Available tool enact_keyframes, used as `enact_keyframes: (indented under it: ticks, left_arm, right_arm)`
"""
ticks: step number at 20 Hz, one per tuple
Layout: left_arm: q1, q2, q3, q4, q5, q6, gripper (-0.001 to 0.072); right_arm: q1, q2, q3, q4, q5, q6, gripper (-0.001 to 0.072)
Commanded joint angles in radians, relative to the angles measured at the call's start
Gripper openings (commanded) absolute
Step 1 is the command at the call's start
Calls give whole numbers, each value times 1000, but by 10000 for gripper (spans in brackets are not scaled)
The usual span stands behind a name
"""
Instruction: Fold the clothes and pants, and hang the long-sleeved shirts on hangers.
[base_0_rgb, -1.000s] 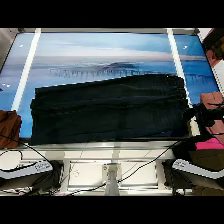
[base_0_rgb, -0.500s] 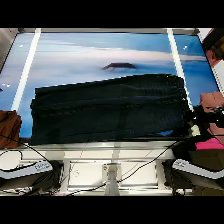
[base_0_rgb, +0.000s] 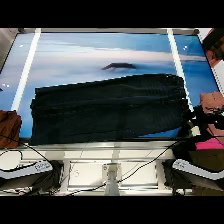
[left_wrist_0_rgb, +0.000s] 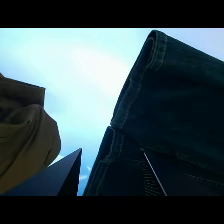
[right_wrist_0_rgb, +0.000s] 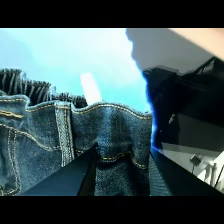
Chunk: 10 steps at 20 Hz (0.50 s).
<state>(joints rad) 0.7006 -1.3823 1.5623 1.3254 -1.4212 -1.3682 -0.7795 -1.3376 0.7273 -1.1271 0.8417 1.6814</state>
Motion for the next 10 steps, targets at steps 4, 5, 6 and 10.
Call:
enact_keyframes:
  ticks: [4, 5, 6, 10]
  left_arm:
    - [1, 1, 0, 0, 8, 0, 407]
    - [1, 0, 0, 0, 8, 0, 407]
    - [1, 0, 0, 0, 8, 0, 407]
    - [2, 0, 0, 0, 26, 0, 407]
  right_arm:
    - [0, 2, 0, 82, 13, 0, 486]
    - [0, 13, 8, 70, 30, 0, 486]
    - [0, 29, 19, 53, 42, 1, 485]
    - [-54, 129, 93, -48, 149, 2, 486]
